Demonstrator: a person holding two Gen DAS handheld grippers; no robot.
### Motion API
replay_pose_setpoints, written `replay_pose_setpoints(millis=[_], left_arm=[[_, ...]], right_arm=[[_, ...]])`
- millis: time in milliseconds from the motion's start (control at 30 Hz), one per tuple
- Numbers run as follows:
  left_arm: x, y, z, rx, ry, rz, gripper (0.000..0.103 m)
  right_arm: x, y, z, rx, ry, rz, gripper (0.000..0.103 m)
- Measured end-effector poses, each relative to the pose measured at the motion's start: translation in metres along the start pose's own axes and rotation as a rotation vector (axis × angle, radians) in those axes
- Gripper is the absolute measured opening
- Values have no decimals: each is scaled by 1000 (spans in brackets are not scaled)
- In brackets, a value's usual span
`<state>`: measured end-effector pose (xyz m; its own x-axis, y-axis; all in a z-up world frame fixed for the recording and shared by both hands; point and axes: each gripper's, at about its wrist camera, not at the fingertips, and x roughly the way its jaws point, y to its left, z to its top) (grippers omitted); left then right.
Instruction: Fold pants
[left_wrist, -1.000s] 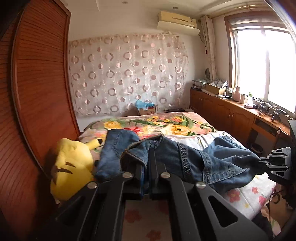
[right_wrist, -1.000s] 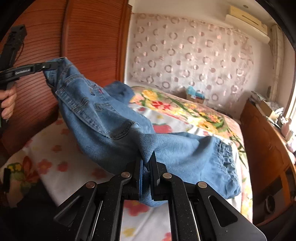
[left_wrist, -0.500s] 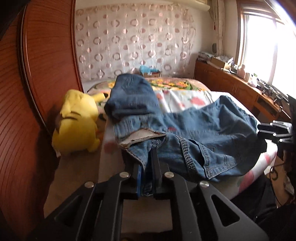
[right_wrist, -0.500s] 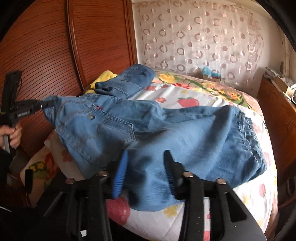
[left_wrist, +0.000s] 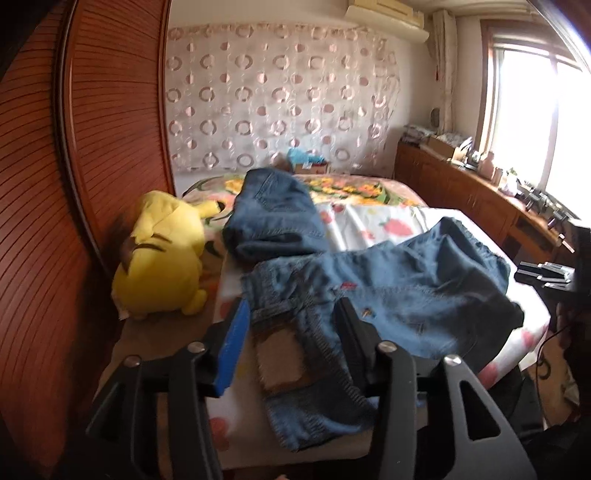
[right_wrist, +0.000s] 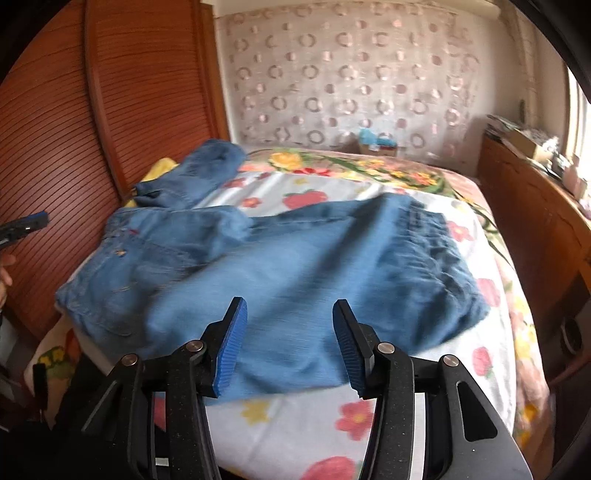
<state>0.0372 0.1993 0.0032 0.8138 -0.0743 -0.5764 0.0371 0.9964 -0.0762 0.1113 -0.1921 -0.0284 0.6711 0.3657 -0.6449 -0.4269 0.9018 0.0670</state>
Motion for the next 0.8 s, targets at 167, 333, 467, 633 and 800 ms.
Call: replay_pose_setpoints(millis=[167, 333, 467, 633, 800], left_arm=[[28, -21, 7, -8, 7, -74, 52], [55, -42, 10, -21, 20, -83, 52], [72, -62, 12, -6, 34, -106, 52], [83, -81, 13, 15, 46, -124, 52], [89, -95, 13, 35, 49, -133, 52]], right_arm=[[-4, -34, -5, 47, -5, -58, 52], [-10, -65, -9, 88, -14, -105, 53], [-12, -89, -11, 115, -15, -139, 53], [-10, -107, -12, 123, -7, -167, 53], [2, -121, -12, 140, 17, -182, 53]])
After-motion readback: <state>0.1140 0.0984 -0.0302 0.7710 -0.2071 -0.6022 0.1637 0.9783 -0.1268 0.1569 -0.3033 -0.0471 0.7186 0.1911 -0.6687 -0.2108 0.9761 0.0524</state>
